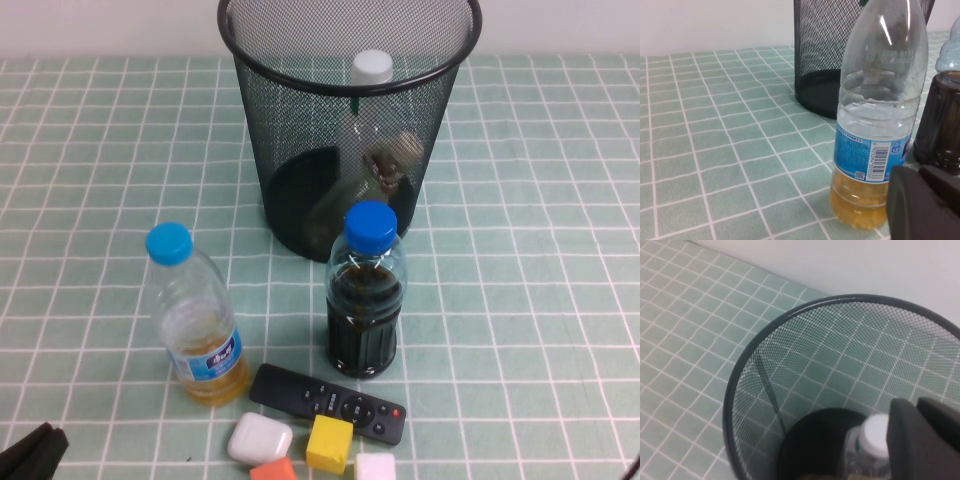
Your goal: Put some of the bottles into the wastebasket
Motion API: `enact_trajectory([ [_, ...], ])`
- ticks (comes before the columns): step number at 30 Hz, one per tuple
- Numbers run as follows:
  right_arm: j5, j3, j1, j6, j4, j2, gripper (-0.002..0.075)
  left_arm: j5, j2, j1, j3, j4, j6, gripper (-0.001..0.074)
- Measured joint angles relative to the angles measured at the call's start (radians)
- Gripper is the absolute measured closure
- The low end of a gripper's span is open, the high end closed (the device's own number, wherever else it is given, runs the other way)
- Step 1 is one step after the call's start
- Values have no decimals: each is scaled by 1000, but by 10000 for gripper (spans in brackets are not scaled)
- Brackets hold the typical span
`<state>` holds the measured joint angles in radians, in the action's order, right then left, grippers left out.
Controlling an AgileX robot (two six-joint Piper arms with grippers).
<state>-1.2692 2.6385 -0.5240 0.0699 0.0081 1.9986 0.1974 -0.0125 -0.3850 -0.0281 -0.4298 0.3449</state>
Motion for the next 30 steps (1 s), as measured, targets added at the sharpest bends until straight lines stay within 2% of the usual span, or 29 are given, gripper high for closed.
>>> enact_trajectory([
  [10, -4, -448, 0, 53, -73, -343, 730, 0, 0, 0, 0, 0, 0, 739],
  [19, -4, -759, 0, 55, -197, -572, 731, 0, 0, 0, 0, 0, 0, 739],
  [23, 14, -950, 40, 48, -200, -680, 731, 0, 0, 0, 0, 0, 0, 739],
  [26, 162, -1184, 102, -16, -156, -834, 731, 0, 0, 0, 0, 0, 0, 739],
  [30, 504, -1576, 212, -125, -82, -1084, 731, 0, 0, 0, 0, 0, 0, 739],
])
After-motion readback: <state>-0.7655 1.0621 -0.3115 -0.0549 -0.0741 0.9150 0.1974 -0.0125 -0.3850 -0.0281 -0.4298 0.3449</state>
